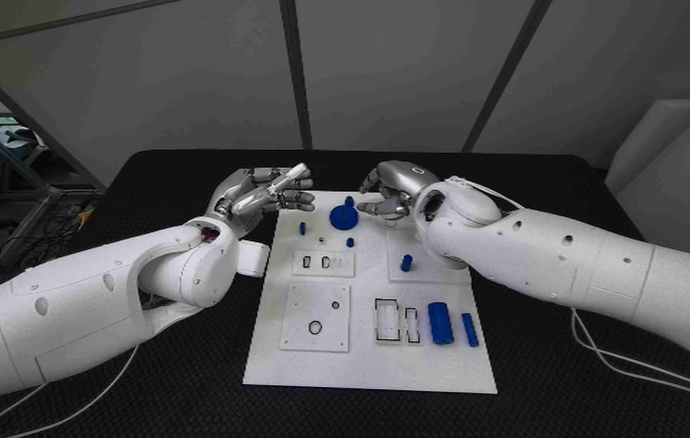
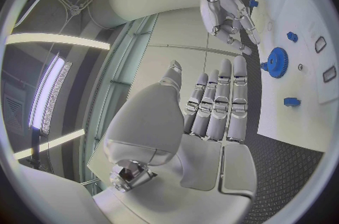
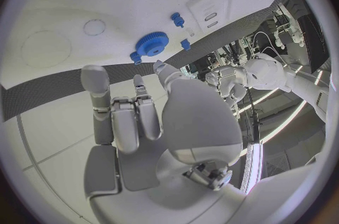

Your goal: Assemble the parts on the task board

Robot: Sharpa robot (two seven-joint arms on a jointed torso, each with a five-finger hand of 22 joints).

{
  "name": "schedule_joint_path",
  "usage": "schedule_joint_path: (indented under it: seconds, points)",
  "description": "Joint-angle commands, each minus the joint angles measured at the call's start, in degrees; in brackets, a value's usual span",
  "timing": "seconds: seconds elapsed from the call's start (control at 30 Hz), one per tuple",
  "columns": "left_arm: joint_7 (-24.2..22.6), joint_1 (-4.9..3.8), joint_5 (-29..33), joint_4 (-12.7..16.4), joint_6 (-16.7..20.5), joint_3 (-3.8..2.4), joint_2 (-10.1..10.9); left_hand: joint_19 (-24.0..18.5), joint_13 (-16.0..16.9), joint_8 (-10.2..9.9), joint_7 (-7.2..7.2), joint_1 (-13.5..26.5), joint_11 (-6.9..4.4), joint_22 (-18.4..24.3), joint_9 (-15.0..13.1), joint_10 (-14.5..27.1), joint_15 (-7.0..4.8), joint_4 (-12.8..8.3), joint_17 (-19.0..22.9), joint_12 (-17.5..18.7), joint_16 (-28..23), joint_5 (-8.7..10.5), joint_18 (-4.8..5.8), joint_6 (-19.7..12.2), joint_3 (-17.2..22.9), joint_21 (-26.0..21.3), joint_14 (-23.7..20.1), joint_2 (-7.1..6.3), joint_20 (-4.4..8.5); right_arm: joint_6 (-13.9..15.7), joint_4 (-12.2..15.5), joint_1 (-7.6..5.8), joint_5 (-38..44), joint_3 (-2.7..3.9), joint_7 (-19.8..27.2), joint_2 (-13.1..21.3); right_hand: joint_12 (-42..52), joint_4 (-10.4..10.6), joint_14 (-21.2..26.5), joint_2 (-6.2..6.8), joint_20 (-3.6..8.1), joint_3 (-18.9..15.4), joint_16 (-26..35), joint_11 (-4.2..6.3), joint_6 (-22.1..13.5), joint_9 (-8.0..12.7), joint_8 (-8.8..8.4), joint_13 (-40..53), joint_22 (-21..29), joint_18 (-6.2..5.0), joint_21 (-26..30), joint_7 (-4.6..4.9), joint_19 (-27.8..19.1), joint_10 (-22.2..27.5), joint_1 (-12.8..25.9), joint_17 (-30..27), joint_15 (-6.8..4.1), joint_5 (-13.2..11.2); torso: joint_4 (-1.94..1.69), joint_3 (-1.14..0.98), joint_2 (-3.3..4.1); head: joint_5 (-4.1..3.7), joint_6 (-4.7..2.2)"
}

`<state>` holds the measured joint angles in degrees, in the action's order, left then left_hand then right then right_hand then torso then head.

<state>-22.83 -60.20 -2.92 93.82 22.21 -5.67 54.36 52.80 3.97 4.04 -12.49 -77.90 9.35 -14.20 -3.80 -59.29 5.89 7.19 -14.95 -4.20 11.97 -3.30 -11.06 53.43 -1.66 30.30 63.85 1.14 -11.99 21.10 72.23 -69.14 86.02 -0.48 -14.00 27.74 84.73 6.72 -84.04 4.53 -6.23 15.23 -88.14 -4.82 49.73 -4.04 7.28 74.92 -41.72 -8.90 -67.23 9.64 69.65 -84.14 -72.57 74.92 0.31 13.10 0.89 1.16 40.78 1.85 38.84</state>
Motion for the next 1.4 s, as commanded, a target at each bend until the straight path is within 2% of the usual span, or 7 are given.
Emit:
schedule_joint_path:
  seconds: [0.03, 0.23, 0.33, 0.5, 0.67, 0.8, 1.4]
  points:
    - [-0.3, -0.10, 0.0, 0.0, -0.3, -0.05, 0.1, -0.4, 0.0, -0.2, -0.37, 0.3, 0.33, -0.1, 0.1, 0.2, 0.44, -0.1, -0.1, 0.2, -0.2, 0.08, 0.76, -0.1, -0.3, 0.3, 0.0, 0.49, -0.10, 6.9, 2.8, -0.11, -7.7, 0.05, 7.3, 3.5, -0.1, -0.7, -4.6, 0.87, 0.05, -0.2, 0.2, 0.13, 0.0, 0.2, -0.07, 8.9, 0.5, 0.63, 0.3, 0.18, -0.3, -1.9, -0.5, 8.8, -0.08, -0.1, 0.15, -0.02, 0.00, -0.06, -0.16]
    - [-0.4, -0.09, 0.0, -0.2, -0.5, -0.05, 0.2, -0.5, 0.0, -0.2, -0.36, 0.3, 0.33, -0.1, 0.1, 0.2, 0.45, -0.2, -0.1, 0.2, -0.2, 0.08, 0.76, -0.1, -0.3, 0.3, 0.0, 0.51, -0.10, 2.9, 7.8, -0.12, -15.6, 0.11, 11.2, 12.4, -0.7, -2.3, -4.3, 1.99, 0.30, -0.9, 0.7, 0.58, 1.7, -0.1, 0.44, 8.3, 1.5, 0.43, 1.0, -0.37, -1.1, -1.5, -1.6, 7.8, -0.46, 1.1, 0.44, -0.08, -0.15, -0.02, -0.33]
    - [-0.4, -0.08, 0.0, -0.4, -0.8, -0.04, 0.1, -0.6, 0.0, -0.1, -0.25, 0.2, 0.27, -0.1, 0.0, 0.0, 0.45, -0.2, -0.2, 0.1, -0.3, 0.09, 0.77, 0.1, -0.4, 0.3, 0.0, 0.51, -0.13, 1.1, 8.2, -0.14, -17.2, 0.20, 12.2, 16.0, -0.8, -3.7, -4.4, 2.17, 0.50, -1.0, 0.7, 0.74, 3.3, -0.2, 0.83, 8.3, 1.6, 0.43, 1.0, -0.50, -1.1, -1.5, -3.2, 7.8, -0.64, 0.9, 0.76, -0.18, -0.31, -0.03, -0.29]
    - [-0.3, -0.07, 0.0, -0.7, -1.3, -0.04, -0.2, -1.4, 0.1, 0.0, -0.10, 0.2, 0.18, 0.0, -0.1, -0.3, 0.53, -0.4, -0.4, 0.0, -0.7, 0.10, 0.80, 0.4, -0.6, 0.1, -0.5, 0.55, -0.24, 0.0, 6.9, -0.14, -20.0, 0.24, 15.9, 19.3, -1.0, -4.5, -4.4, 2.37, 0.58, -1.6, 0.7, 0.78, 1.8, 0.3, -0.43, 8.1, 1.8, 0.44, 1.1, -0.51, -1.1, -1.5, -3.8, 7.9, -0.68, 0.2, 0.78, -0.35, -0.52, -0.51, -0.32]
    - [-0.3, -0.02, 0.0, -1.1, -1.7, -0.04, -0.5, -2.9, 0.1, -0.1, -0.10, 0.1, 0.27, 0.5, 0.0, -0.3, 0.75, -0.6, -0.5, 0.1, -1.7, 0.10, 0.80, 0.4, -0.9, -0.8, -1.3, 0.67, -0.53, -0.4, 5.2, -0.10, -21.9, 0.23, 19.2, 20.2, -1.0, -4.9, -4.4, 2.28, 0.51, -2.2, 0.6, 0.68, 0.5, 0.3, -1.30, 8.2, 1.8, 0.46, 1.1, -0.39, -1.1, -1.5, -4.2, 8.0, -0.57, -0.1, 0.86, -0.63, -0.39, -1.31, -0.38]
    - [-0.4, 0.04, 0.0, -1.3, -1.9, -0.03, -0.6, -3.1, 0.1, 0.0, -0.09, 0.1, 0.27, 0.6, 0.0, -0.4, 0.78, -0.7, -0.6, 0.1, -1.9, 0.10, 0.78, 0.4, -1.0, -0.9, -1.4, 0.71, -0.58, -0.9, 3.3, 0.02, -22.4, 0.21, 20.6, 20.0, -1.1, -5.2, -4.4, 2.31, 0.48, -2.4, 0.6, 0.64, 0.3, 0.3, -1.47, 8.1, 1.8, 0.46, 1.2, -0.33, -1.1, -1.4, -4.5, 8.1, -0.53, 0.2, 0.82, -0.37, -0.46, -1.82, -0.37]
    - [-0.5, 0.25, 0.0, -1.9, -2.2, -0.03, -1.1, -3.2, 0.1, 0.0, -0.09, 0.1, 0.26, 0.7, -0.1, -0.4, 0.80, -0.7, -0.6, 0.1, -2.0, 0.10, 0.77, 0.5, -1.0, -1.0, -1.4, 0.74, -0.62, -4.5, -2.2, 2.11, -20.4, 0.19, 21.5, 18.1, -1.1, -6.1, -4.4, 2.40, 0.43, -2.8, 0.6, 0.58, 0.2, 0.2, -1.62, 8.1, 2.0, 0.42, 1.3, -0.27, -1.2, -1.3, -5.4, 8.1, -0.47, 0.6, 0.73, -0.25, -0.42, -2.45, 0.16]
